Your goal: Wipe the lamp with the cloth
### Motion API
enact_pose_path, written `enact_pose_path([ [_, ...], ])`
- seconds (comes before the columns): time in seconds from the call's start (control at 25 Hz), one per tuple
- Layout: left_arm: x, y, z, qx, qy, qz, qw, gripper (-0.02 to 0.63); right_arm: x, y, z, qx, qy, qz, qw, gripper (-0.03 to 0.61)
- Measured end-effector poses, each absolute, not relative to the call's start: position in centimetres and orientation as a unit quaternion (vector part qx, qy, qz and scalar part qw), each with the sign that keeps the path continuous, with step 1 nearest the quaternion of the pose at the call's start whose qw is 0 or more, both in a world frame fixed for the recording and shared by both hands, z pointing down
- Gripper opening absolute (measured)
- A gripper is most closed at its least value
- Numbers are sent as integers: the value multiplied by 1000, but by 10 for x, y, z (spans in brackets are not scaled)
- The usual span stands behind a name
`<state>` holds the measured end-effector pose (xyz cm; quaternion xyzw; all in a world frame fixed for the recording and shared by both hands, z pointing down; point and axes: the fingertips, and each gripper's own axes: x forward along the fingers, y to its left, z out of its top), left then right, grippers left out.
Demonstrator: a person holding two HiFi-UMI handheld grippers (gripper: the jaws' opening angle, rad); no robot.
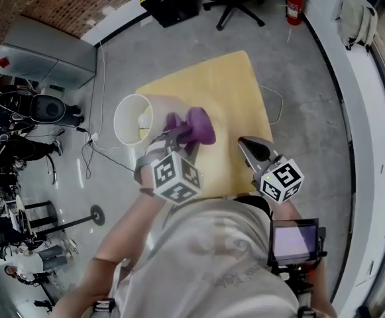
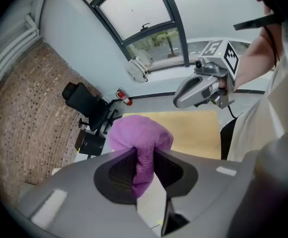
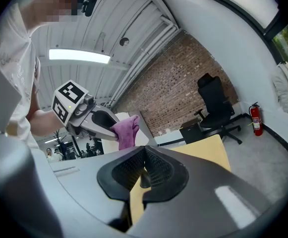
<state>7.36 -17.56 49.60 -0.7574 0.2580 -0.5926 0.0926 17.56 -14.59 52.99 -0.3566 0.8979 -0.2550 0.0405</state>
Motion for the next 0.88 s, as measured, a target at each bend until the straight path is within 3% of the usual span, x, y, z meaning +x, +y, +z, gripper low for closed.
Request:
enact_pose_path([
  [0.16,75,-164,515,-759,257,-593,78,94,177,-146,533,-357,897,-258,36,14],
  [0.44,66,-131,549,-778,259,-571,-40,94,171,-143,538,-341,901,-265,27,14],
  [0.68,56,-119,484,-773,294,-561,50,94,169,-149,534,-319,903,-285,41,14],
  [0.88,12,-131,408,-769,383,-507,71,94,136,-158,521,-292,918,-267,30,14],
])
